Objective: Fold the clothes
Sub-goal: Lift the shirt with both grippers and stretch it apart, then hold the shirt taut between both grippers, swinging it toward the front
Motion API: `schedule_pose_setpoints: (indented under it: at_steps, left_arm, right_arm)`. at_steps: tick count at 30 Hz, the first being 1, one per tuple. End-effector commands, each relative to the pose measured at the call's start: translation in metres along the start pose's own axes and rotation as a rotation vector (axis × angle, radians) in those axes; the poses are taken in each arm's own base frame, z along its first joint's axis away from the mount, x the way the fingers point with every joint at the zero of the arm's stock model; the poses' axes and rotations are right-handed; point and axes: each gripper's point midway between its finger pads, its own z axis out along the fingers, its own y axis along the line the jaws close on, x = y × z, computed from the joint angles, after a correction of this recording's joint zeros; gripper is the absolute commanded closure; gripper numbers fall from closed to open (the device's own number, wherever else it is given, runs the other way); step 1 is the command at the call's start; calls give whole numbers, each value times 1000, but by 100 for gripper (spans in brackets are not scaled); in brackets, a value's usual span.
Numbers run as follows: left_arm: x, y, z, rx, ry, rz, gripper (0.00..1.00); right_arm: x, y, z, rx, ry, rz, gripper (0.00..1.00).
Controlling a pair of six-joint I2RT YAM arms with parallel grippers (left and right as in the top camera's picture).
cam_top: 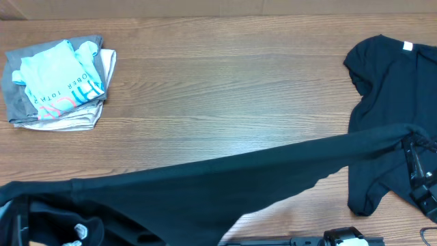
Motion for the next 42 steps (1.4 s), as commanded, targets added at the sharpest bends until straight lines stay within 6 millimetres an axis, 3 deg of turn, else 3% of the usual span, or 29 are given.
schedule_pose_setpoints:
  at_steps: [1,6,14,22,30,35,42]
  left_arm:
    - [5,10,1,-53,20,-21,96]
    - [20,29,8,-148,78,-65,96]
    - [46,53,40,-245,206,-77,96]
    - [51,59,39,-282,224,-71,96]
    - [49,82,29,-424,196,-104,96]
    - [53,80,29,-414,213,-110,96]
    - [63,54,35,-259,273,-132,96]
  right_arm:
    - [-3,0,-6,-3,-28,-7,96]
    - [3,-8,8,39,14,19,96]
    - [3,-39,36,206,21,61,96]
    - [0,-42,36,223,8,28,96]
    - [-15,-57,31,315,-80,19,96]
    - [-19,-62,29,342,-106,14,96]
    - [0,-42,35,221,11,-3,96]
